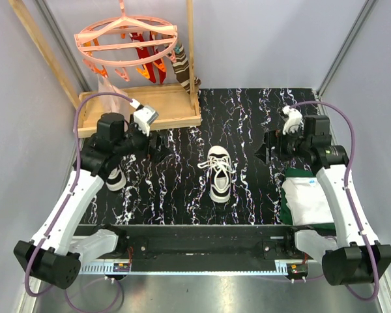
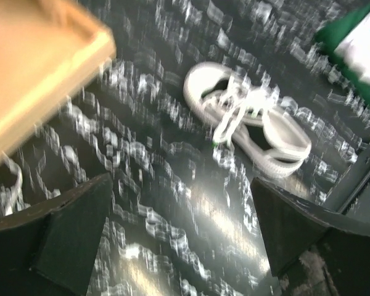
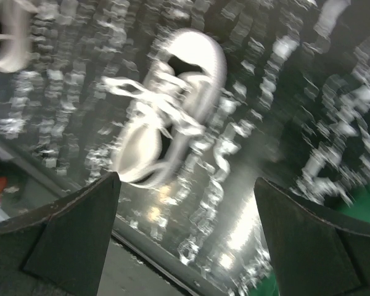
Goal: Tie the shoes
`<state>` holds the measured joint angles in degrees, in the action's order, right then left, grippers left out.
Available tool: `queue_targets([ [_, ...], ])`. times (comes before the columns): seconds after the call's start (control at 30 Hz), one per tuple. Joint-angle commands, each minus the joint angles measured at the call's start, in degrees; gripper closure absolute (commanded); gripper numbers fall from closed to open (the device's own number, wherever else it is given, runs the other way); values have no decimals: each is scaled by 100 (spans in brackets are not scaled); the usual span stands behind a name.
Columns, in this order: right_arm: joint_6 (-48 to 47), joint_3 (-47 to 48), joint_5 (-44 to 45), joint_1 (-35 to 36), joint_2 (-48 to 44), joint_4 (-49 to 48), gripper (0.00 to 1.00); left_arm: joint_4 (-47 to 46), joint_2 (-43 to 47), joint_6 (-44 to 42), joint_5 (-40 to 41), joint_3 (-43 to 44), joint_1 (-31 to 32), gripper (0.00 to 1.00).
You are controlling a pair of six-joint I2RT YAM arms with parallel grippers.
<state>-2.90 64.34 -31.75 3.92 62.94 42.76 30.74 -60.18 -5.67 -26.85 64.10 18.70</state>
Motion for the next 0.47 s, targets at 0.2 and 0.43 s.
queue_targets([
  [0.2, -1169, -413, 2339, -260, -396, 549, 0, 969, 481, 75, 1199, -951, -481, 1],
  [0.43, -1055, -212, 1736, -260, -45, 584, 0, 811, 437, 320, 1656, -996, -516, 1],
])
